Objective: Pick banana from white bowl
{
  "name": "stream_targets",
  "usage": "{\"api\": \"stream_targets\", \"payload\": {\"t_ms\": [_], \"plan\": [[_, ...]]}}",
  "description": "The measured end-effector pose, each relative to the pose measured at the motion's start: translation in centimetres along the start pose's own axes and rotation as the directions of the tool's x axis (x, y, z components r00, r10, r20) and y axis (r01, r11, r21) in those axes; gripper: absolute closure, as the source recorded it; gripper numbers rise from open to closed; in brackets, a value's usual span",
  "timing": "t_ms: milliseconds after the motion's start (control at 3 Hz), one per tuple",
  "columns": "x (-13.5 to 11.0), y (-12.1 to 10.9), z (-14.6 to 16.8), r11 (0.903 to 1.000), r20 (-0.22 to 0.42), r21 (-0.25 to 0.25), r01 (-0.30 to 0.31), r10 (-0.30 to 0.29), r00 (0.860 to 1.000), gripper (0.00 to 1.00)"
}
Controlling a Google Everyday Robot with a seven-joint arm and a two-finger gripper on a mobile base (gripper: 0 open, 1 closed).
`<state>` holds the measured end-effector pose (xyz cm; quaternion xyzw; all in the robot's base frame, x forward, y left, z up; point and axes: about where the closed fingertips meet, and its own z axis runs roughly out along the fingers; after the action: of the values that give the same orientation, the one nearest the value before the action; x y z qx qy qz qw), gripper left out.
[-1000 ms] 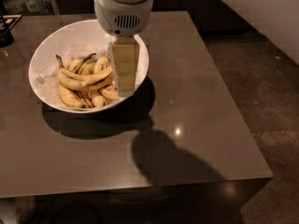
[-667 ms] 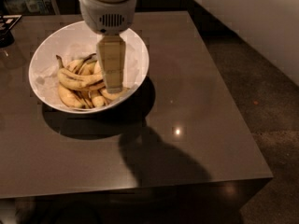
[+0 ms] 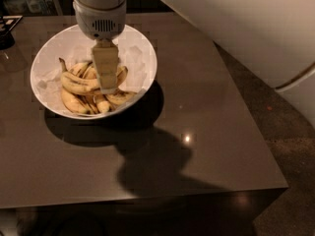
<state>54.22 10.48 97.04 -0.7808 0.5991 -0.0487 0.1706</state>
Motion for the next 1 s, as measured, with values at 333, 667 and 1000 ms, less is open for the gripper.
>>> {"api": "stream_targets", "payload": {"t_ms": [333,667,1000], "plan": [[-0.2,-0.3,2.5,0.9979,0.026,-0.058,-0.03,0.032,0.999,0.12],[-0.5,-0.4,4.3,0.9936,0.045,-0.104,-0.045,0.05,0.998,0.16],[-1.4,-0.5,5.3,0.9908,0.065,-0.13,-0.037,0.046,0.997,0.23]]}}
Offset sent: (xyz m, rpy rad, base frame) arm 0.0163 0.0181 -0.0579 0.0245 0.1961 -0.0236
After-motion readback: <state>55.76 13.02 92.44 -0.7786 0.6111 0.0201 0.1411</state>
